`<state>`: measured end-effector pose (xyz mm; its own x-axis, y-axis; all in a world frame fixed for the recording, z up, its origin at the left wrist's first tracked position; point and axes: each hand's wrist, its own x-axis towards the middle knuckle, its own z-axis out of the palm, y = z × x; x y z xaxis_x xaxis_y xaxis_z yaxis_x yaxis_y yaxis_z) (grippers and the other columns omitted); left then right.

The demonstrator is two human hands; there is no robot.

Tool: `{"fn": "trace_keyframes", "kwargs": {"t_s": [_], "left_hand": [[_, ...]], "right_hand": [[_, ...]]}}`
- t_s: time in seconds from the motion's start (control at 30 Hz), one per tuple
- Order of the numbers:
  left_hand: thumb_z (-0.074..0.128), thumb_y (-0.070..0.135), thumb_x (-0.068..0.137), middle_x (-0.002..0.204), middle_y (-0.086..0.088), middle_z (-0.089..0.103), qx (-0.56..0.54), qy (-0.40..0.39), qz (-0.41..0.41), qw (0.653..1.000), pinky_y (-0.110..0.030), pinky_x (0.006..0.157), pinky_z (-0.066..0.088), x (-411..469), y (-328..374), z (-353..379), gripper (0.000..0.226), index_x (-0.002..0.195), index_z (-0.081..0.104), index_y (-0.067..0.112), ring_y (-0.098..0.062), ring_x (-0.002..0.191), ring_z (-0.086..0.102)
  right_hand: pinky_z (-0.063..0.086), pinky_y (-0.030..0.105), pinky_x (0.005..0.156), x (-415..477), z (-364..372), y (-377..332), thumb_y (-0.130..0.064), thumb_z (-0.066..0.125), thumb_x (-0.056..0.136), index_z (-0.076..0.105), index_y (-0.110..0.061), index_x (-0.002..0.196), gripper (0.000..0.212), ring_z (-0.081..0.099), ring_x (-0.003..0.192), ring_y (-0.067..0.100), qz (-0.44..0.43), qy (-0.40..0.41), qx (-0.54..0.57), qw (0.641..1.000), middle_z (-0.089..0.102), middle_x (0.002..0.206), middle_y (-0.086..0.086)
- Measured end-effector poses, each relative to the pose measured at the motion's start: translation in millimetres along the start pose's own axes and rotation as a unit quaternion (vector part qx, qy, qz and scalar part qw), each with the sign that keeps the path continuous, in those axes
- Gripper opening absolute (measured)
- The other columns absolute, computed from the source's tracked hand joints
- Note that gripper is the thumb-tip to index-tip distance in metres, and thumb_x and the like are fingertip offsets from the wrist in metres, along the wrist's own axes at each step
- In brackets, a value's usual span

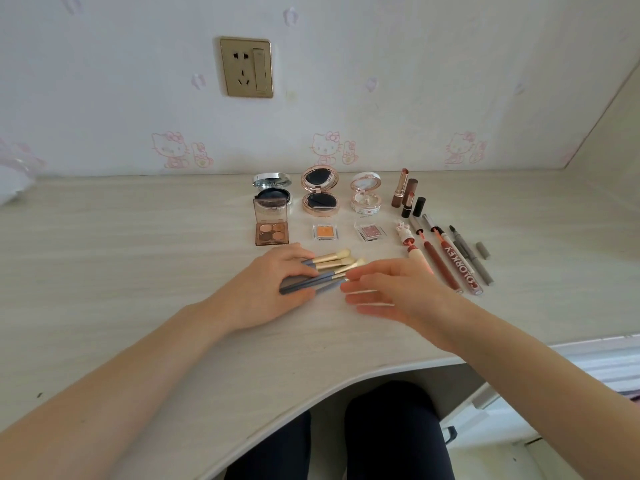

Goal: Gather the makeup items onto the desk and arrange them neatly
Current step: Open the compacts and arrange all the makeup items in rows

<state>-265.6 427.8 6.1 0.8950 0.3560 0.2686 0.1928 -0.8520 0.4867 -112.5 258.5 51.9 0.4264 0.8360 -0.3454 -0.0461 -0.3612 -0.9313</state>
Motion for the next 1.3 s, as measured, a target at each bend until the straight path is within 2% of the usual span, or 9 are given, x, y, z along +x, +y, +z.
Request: {"fn": "trace_keyframes", "kwargs": {"t_s": [0.07, 0.13, 0.2, 0.3, 0.43, 0.53, 0.73, 0.9, 1.3], "left_hand": [[0.066, 0.032, 0.088, 0.141, 0.012, 0.045, 0.025, 0.007, 0.014, 1.000, -0.007, 0.109, 0.012, -4.8, -1.0, 1.1, 0.035, 0.122, 0.065, 0.022, 0.001, 0.138, 0.024], [0.066, 0.033, 0.088, 0.142, 0.013, 0.044, 0.039, 0.018, 0.027, 0.999, -0.019, 0.114, 0.018, -9.2, -1.0, 0.9, 0.036, 0.123, 0.065, 0.023, -0.001, 0.141, 0.023], [0.067, 0.032, 0.087, 0.141, 0.011, 0.047, 0.048, 0.023, 0.038, 0.998, -0.023, 0.115, 0.021, -13.8, -1.2, -0.4, 0.036, 0.122, 0.066, 0.021, -0.003, 0.140, 0.026], [0.066, 0.025, 0.089, 0.139, 0.011, 0.049, 0.060, 0.027, 0.043, 0.997, -0.022, 0.113, 0.026, -20.7, -4.3, -2.7, 0.031, 0.120, 0.067, 0.021, -0.001, 0.135, 0.031], [0.060, 0.017, 0.092, 0.139, 0.013, 0.049, 0.061, 0.030, 0.020, 0.997, -0.013, 0.111, 0.023, -27.8, -8.7, -6.9, 0.037, 0.128, 0.061, 0.026, 0.001, 0.132, 0.037], [0.059, 0.014, 0.093, 0.140, 0.013, 0.048, 0.062, 0.025, 0.007, 0.998, -0.004, 0.108, 0.017, -28.0, -11.7, -10.1, 0.038, 0.130, 0.059, 0.025, 0.001, 0.130, 0.039], [0.050, 0.015, 0.098, 0.143, 0.010, 0.046, 0.053, -0.002, 0.016, 0.998, -0.014, 0.112, 0.024, -20.9, -9.8, -10.4, 0.034, 0.130, 0.060, 0.021, -0.004, 0.131, 0.043], [0.048, 0.014, 0.098, 0.142, 0.011, 0.046, 0.038, -0.003, 0.024, 0.999, -0.011, 0.112, 0.021, -13.3, -8.0, -7.1, 0.033, 0.128, 0.061, 0.019, -0.006, 0.133, 0.042], [0.043, 0.024, 0.101, 0.153, 0.011, 0.030, 0.086, -0.037, 0.060, 0.994, -0.008, 0.113, 0.003, -12.6, 2.1, 3.2, 0.039, 0.140, 0.047, 0.027, -0.001, 0.145, 0.012]], "right_hand": [[0.050, 0.017, 0.088, 4.6, -5.8, 3.8, -0.013, 0.053, 0.093, 0.068, -0.020, 0.107, 0.021, 0.064, 0.095, 0.003, -0.129, 0.073, -0.238, 0.960, 0.072, 0.101, -0.008], [0.034, 0.005, 0.085, 10.0, -9.3, 9.3, -0.017, 0.053, 0.094, 0.065, -0.024, 0.114, 0.025, 0.056, 0.102, 0.001, -0.242, 0.104, -0.414, 0.871, 0.065, 0.112, -0.012], [0.025, 0.009, 0.090, 16.6, -10.7, 16.4, -0.020, 0.052, 0.095, 0.061, -0.023, 0.123, 0.030, 0.049, 0.115, 0.010, -0.297, 0.095, -0.515, 0.799, 0.059, 0.123, -0.008], [0.029, 0.025, 0.105, 23.3, -8.1, 25.5, -0.023, 0.051, 0.096, 0.056, -0.021, 0.130, 0.035, 0.041, 0.125, 0.018, -0.314, 0.082, -0.572, 0.753, 0.053, 0.132, -0.004], [0.046, 0.044, 0.095, 26.0, -3.7, 29.3, -0.012, 0.057, 0.092, 0.064, -0.013, 0.120, 0.029, 0.051, 0.116, 0.030, -0.340, 0.086, -0.565, 0.747, 0.060, 0.122, 0.007], [0.049, 0.047, 0.091, 31.8, -0.2, 30.2, -0.008, 0.062, 0.087, 0.063, -0.009, 0.119, 0.032, 0.053, 0.114, 0.032, -0.363, 0.096, -0.566, 0.734, 0.061, 0.120, 0.010], [0.017, 0.038, 0.118, 55.3, 10.6, 23.7, -0.025, 0.042, 0.099, 0.026, -0.018, 0.149, 0.053, 0.015, 0.146, 0.022, -0.343, 0.029, -0.595, 0.726, 0.028, 0.154, 0.002], [0.021, 0.041, 0.117, 54.7, 1.8, 31.3, -0.018, 0.036, 0.100, 0.025, -0.022, 0.149, 0.050, 0.016, 0.146, 0.021, -0.318, 0.016, -0.610, 0.726, 0.023, 0.157, 0.000], [0.017, 0.041, 0.118, 48.4, -10.9, 42.9, -0.015, 0.036, 0.102, 0.016, -0.026, 0.151, 0.055, 0.006, 0.148, 0.024, -0.305, 0.024, -0.602, 0.737, 0.012, 0.160, 0.001]]}}
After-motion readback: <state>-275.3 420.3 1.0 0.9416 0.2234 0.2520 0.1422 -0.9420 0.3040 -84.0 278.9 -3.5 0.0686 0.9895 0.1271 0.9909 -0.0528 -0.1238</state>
